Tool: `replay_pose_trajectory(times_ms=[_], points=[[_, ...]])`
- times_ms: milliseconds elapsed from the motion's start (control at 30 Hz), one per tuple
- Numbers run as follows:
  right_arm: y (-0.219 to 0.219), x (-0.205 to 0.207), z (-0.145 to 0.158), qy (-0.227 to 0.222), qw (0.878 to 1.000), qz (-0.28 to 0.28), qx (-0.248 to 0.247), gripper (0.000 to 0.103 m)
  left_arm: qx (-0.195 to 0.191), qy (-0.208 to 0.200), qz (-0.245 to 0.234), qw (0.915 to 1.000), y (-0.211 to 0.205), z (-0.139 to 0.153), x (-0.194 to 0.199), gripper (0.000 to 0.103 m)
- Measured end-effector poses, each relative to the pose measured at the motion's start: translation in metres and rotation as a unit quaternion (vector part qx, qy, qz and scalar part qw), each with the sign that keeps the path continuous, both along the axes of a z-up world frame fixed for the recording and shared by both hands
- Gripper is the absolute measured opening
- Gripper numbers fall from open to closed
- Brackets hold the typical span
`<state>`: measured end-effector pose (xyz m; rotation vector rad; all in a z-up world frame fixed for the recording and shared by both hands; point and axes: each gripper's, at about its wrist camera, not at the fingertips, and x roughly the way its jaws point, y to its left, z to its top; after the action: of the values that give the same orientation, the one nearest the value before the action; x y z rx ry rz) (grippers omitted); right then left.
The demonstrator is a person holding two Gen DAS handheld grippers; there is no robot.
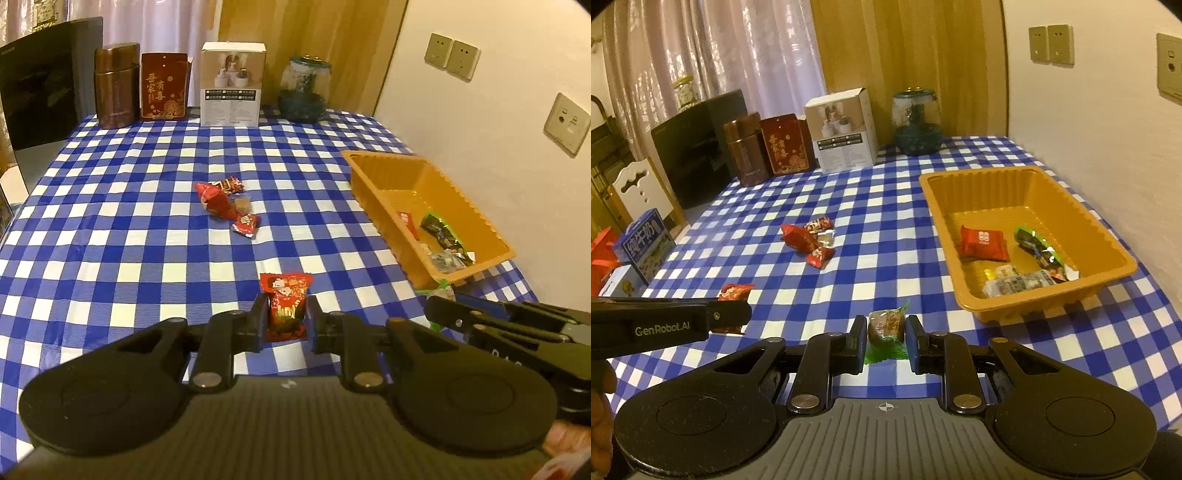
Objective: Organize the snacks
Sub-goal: 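Carry the green-wrapped sweet and red candy over the orange tray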
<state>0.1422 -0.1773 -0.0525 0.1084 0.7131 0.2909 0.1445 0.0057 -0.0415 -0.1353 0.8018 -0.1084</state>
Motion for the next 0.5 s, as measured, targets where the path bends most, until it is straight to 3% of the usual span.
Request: replay_pose_trajectory(times_ms=[500], points=[[-0.041, -0.008, 0.023, -0.022, 0.999, -0.044, 0.005, 0.023, -0.012, -0.022, -0.039, 0.9989, -0.043, 0.023, 0.003, 0.018]])
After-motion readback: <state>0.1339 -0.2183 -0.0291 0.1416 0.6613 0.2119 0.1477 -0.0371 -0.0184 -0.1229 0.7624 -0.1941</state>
